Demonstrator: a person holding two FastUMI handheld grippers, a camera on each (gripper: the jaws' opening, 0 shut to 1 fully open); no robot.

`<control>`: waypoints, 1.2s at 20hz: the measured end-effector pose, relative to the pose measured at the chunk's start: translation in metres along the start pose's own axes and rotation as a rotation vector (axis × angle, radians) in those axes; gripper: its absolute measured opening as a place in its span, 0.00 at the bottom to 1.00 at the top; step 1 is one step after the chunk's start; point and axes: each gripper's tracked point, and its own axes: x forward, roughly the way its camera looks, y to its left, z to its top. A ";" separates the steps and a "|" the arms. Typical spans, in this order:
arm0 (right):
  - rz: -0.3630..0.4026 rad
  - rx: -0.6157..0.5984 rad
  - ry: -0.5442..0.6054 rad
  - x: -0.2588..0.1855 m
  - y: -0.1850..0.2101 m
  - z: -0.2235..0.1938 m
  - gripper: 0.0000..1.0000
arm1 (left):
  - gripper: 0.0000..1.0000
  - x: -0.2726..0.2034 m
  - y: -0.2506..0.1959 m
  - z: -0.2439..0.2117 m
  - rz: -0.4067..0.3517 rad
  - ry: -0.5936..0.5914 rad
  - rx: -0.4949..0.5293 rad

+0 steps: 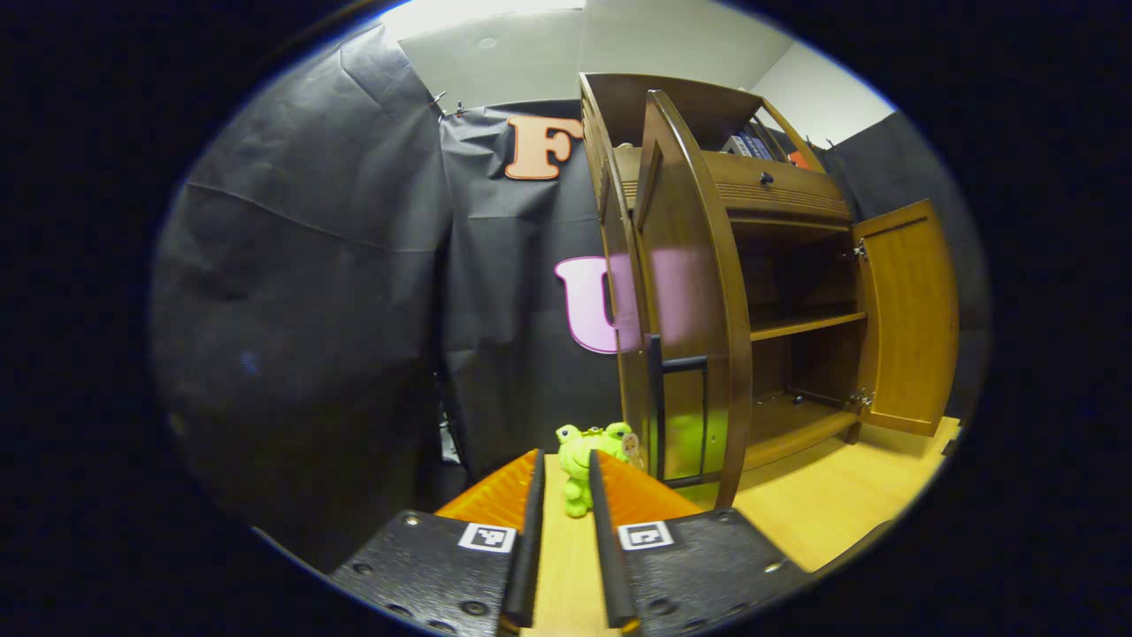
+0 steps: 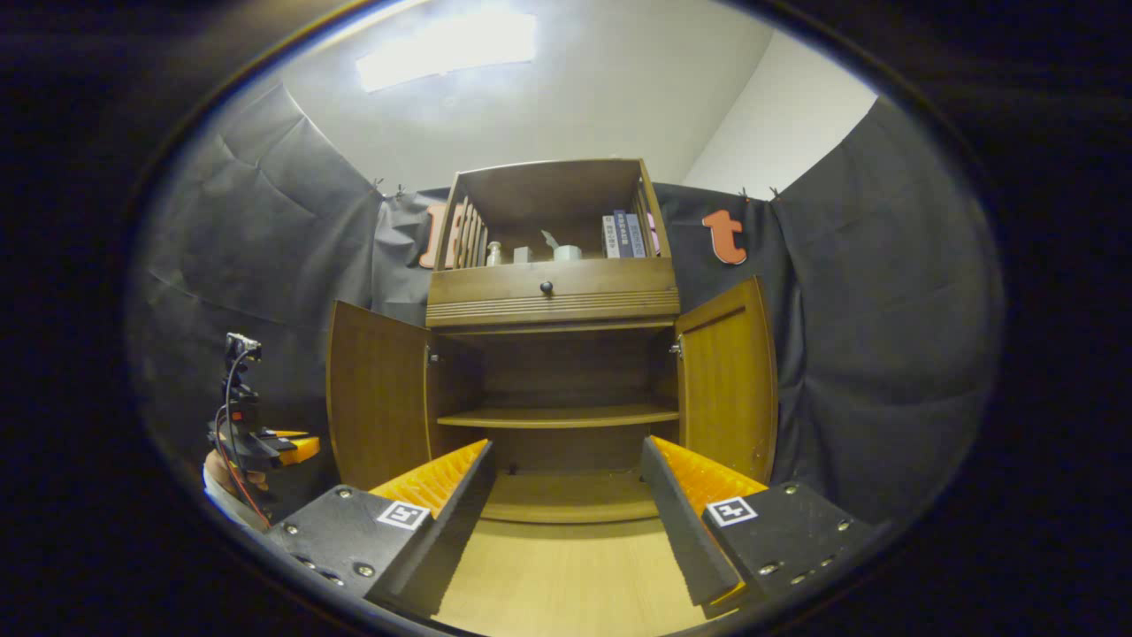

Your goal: Open the right door of the double-door shoe cabinet with the right hand, and open the left door with the left hand.

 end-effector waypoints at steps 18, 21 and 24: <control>0.025 0.025 0.017 -0.011 -0.025 -0.018 0.98 | 0.97 -0.051 -0.037 0.042 0.101 0.023 -0.097; 0.017 0.030 0.025 -0.012 -0.041 -0.021 0.98 | 0.96 -0.056 -0.058 0.065 0.095 -0.018 -0.122; 0.004 0.030 0.027 -0.014 -0.058 -0.022 0.98 | 0.96 -0.062 -0.084 0.078 0.067 -0.052 -0.123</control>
